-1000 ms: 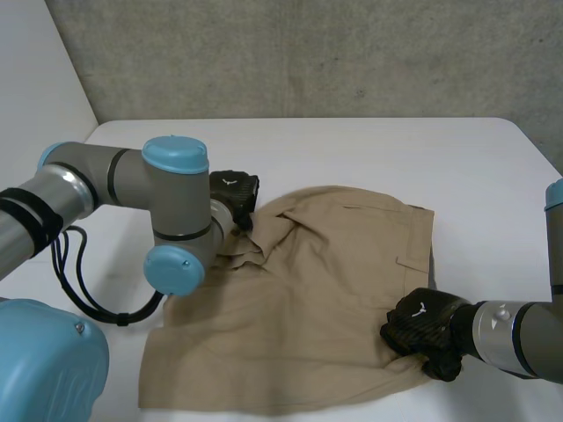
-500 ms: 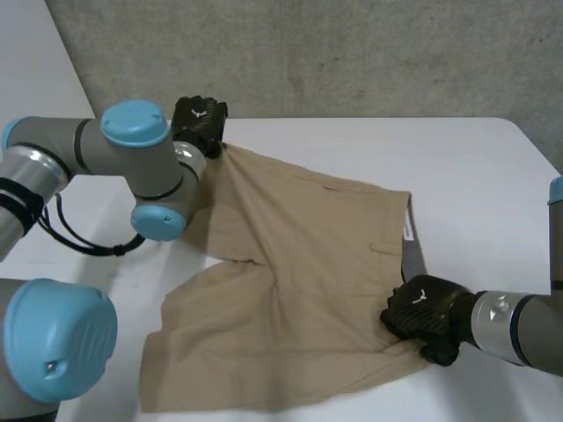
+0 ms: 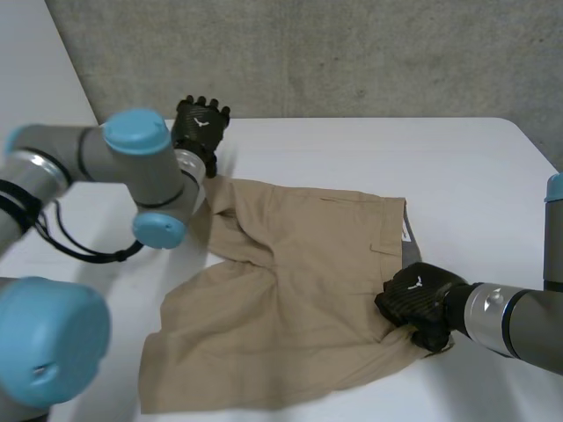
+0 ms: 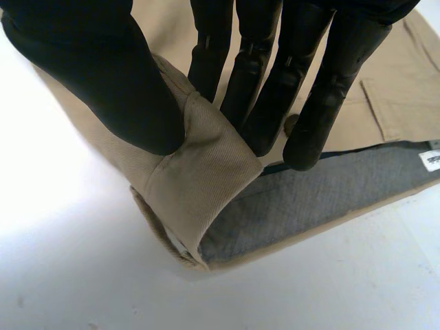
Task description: Fold the shorts.
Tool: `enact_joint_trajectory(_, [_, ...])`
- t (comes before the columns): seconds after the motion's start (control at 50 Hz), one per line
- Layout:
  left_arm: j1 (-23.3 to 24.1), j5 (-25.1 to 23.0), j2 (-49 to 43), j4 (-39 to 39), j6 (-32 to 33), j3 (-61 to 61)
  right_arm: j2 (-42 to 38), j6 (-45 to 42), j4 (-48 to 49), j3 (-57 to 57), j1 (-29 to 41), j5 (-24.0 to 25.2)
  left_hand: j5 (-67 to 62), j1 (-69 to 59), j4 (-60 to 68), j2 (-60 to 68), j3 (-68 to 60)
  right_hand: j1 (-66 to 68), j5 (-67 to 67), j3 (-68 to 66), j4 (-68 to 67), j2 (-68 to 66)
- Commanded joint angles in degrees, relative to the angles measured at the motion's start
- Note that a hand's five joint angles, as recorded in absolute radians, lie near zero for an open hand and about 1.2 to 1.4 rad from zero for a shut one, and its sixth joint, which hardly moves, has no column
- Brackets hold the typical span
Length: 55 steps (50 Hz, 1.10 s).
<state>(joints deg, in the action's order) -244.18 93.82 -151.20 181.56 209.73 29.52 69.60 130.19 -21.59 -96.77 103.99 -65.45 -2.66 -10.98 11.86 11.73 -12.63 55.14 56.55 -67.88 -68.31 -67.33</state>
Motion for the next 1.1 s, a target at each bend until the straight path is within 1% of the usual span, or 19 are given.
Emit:
enact_joint_trajectory(0.02, [0.02, 0.84, 20.23, -2.09, -0.38, 25.04, 0.18, 1.82, 1.72, 0.01, 0.34, -0.11, 1.44, -0.24, -0.63, -0.51, 1.41, 24.86, 13.45, -12.12, -11.69, -12.67])
enact_joint_trajectory(0.04, [-0.41, -0.46, 22.59, -0.96, -0.55, 28.88, 0.18, 1.82, 1.72, 0.01, 0.34, -0.11, -0.40, -2.07, 1.20, 1.32, -0.43, 24.86, 13.45, -12.12, -11.69, -12.67])
enact_joint_trajectory(0.08, [-0.50, -1.18, 22.97, -0.33, -0.73, 30.32, 0.18, 1.91, 1.72, -0.08, 0.43, -0.11, -1.58, -3.26, 2.39, 2.51, -1.61, 24.86, 13.45, -12.12, -11.69, -12.67])
enact_joint_trajectory(0.16, [-1.29, -2.50, 22.36, 0.11, -2.31, 32.26, 0.18, 1.91, 1.81, -0.61, 1.30, -0.02, -8.80, -10.48, 9.60, 9.73, -8.83, 24.86, 13.45, -12.12, -11.69, -12.67])
enact_joint_trajectory(0.2, [-2.95, -2.67, 20.70, 0.02, -4.14, 32.35, 0.18, 1.91, 1.81, -0.70, 1.48, -0.02, -15.01, -16.69, 15.82, 15.94, -15.04, 24.86, 13.45, -12.12, -11.69, -12.67])
enact_joint_trajectory(0.26, [-4.54, -2.76, 17.79, 0.02, -6.70, 31.74, 0.10, 1.91, 1.81, -0.79, 1.66, -0.11, -15.39, -17.06, 16.19, 16.31, -15.42, 24.86, 13.45, -12.12, -11.69, -12.67])
enact_joint_trajectory(0.28, [-5.24, -2.94, 16.13, -0.07, -8.79, 30.95, 0.18, 1.91, 1.90, -0.79, 1.66, -0.11, -15.88, -17.56, 16.69, 16.81, -15.91, 24.86, 13.45, -12.12, -11.69, -12.67])
enact_joint_trajectory(0.36, [-5.86, -4.16, 13.14, -0.50, -13.19, 27.71, 0.10, 1.91, 1.90, -0.79, 1.66, -0.02, -18.24, -19.92, 19.04, 19.17, -18.27, 24.86, 13.45, -12.12, -11.69, -12.67])
enact_joint_trajectory(0.44, [-6.22, -4.34, 11.11, -3.13, -15.40, 25.42, 0.01, 1.82, 1.90, -0.79, 1.57, -0.11, -18.75, -20.43, 19.55, 19.68, -18.78, 24.86, 13.45, -12.12, -11.69, -12.67])
enact_joint_trajectory(0.6, [-6.75, -4.43, 8.56, -7.18, -16.64, 23.30, -0.43, 1.73, 1.99, -0.70, 1.57, -0.11, -18.58, -20.26, 19.38, 19.51, -18.61, 24.86, 13.45, -12.12, -11.69, -12.67])
enact_joint_trajectory(0.76, [-6.57, -4.17, 8.12, -8.59, -16.64, 23.21, -0.69, 1.64, 2.07, -0.61, 1.48, -0.20, -19.08, -20.76, 19.89, 20.01, -19.11, 24.86, 13.45, -12.12, -11.69, -12.67])
enact_joint_trajectory(0.88, [-6.31, -4.08, 7.94, -10.52, -16.46, 23.21, -0.96, 1.47, 2.07, -0.52, 1.48, -0.20, -24.29, -25.97, 25.09, 25.22, -24.32, 24.86, 13.45, -12.12, -11.69, -12.67])
enact_joint_trajectory(0.94, [-6.22, -3.99, 7.68, -10.70, -16.37, 23.21, -1.13, 1.47, 2.07, -0.52, 1.48, -0.20, -31.84, -33.52, 32.65, 32.77, -31.87, 24.86, 13.45, -12.12, -11.69, -12.67])
enact_joint_trajectory(0.98, [-6.22, -3.99, 7.50, -10.70, -16.37, 23.21, -1.13, 1.47, 2.07, -0.61, 1.48, -0.29, -39.08, -40.76, 39.88, 40.00, -39.11, 24.86, 13.45, -12.12, -11.69, -12.67])
enact_joint_trajectory(1.02, [-6.04, -3.99, 7.15, -10.79, -16.37, 23.39, -1.22, 1.38, 2.07, -0.61, 1.48, -0.37, -50.47, -52.15, 51.28, 51.40, -50.50, 24.86, 13.45, -12.12, -11.69, -12.67])
enact_joint_trajectory(1.08, [-6.04, -3.91, 7.15, -10.88, -16.37, 23.74, -1.31, 1.29, 1.99, -0.61, 1.48, -0.38, -58.76, -60.43, 59.56, 59.68, -58.78, 24.86, 13.45, -12.12, -11.69, -12.67])
enact_joint_trajectory(1.1, [-6.04, -3.64, 7.15, -11.05, -16.46, 24.09, -1.31, 1.29, 1.99, -0.61, 1.48, -0.38, -64.78, -66.46, 65.58, 65.71, -64.81, 24.86, 13.45, -12.12, -11.69, -12.67])
